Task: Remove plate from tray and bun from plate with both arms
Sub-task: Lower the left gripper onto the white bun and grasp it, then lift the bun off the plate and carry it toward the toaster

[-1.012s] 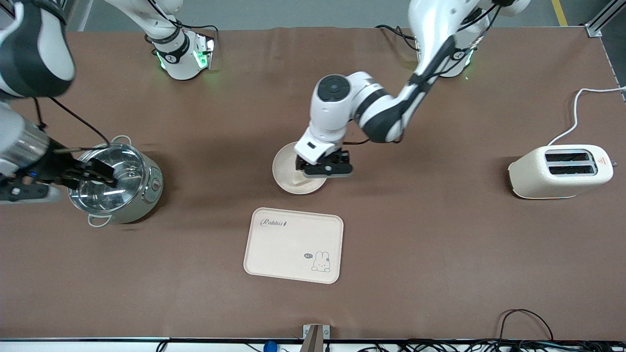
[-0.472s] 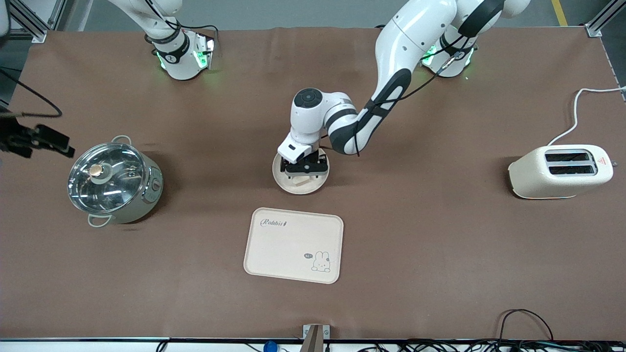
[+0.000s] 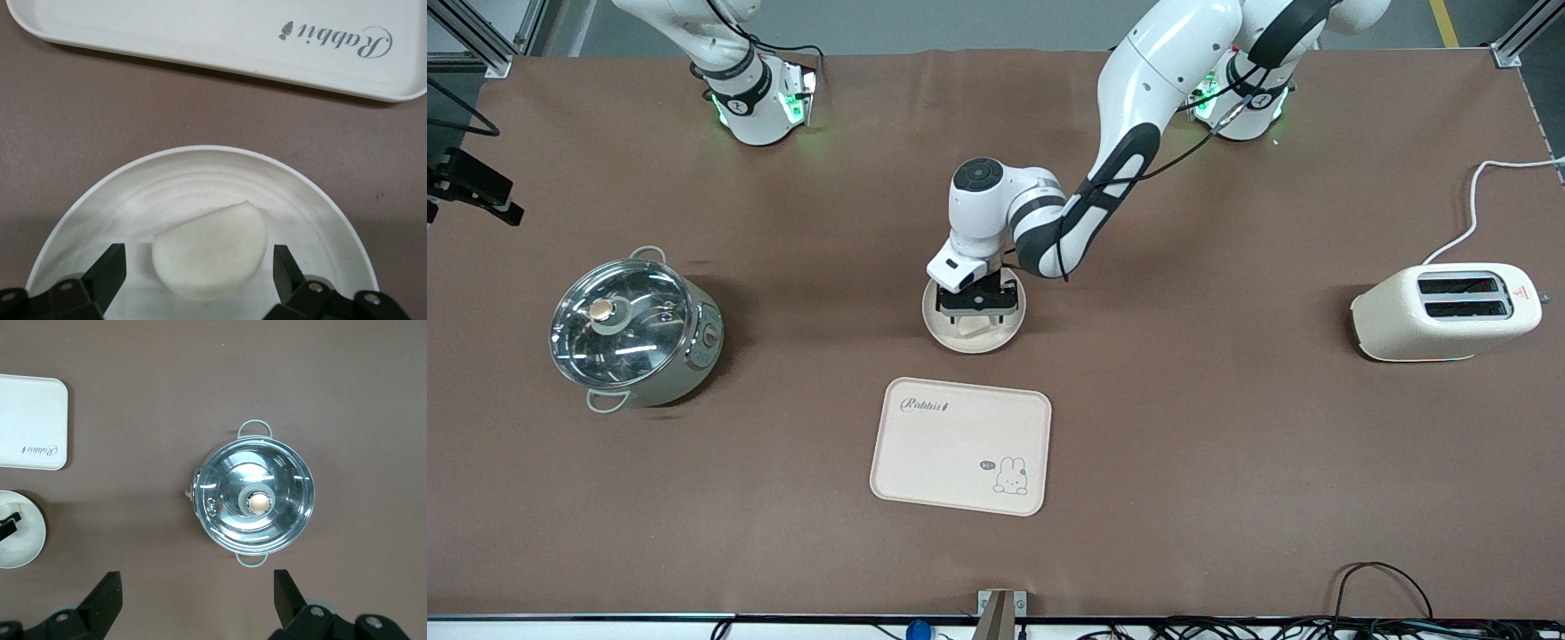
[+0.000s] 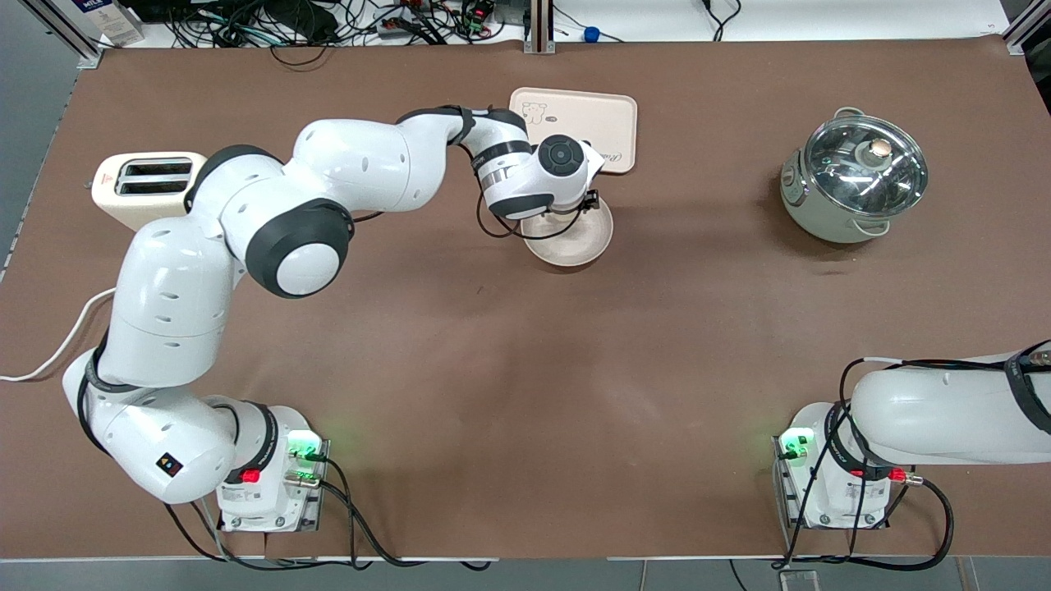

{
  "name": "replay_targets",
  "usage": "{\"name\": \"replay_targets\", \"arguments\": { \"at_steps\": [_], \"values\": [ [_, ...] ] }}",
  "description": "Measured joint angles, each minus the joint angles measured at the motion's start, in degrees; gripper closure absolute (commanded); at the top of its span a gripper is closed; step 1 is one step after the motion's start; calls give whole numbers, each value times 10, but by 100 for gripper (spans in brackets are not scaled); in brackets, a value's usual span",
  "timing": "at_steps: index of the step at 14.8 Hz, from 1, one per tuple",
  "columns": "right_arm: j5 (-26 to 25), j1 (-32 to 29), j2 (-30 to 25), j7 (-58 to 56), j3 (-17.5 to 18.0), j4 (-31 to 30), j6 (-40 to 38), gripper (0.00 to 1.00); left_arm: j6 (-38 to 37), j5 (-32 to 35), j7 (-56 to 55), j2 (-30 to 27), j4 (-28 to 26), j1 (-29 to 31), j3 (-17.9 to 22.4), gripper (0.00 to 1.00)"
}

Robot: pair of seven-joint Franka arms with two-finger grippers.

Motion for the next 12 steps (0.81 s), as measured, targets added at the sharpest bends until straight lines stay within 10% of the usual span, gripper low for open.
{"name": "replay_targets", "arguments": {
  "at_steps": [2,4,7,12],
  "values": [
    [0,9,4,0,-2,-8,16,0,0,2,0,0,0,0,1,27],
    [0,12,8,0,-2,-14,26,0,0,3,0,0,1,0,1,73],
    [0,26,9,0,-2,-14,27,0,0,10,0,0,4,0,1,100],
    [-6,51,9,0,-3,-14,37,0,-42,10,17,-11,20,12,3,100]
  ]
}}
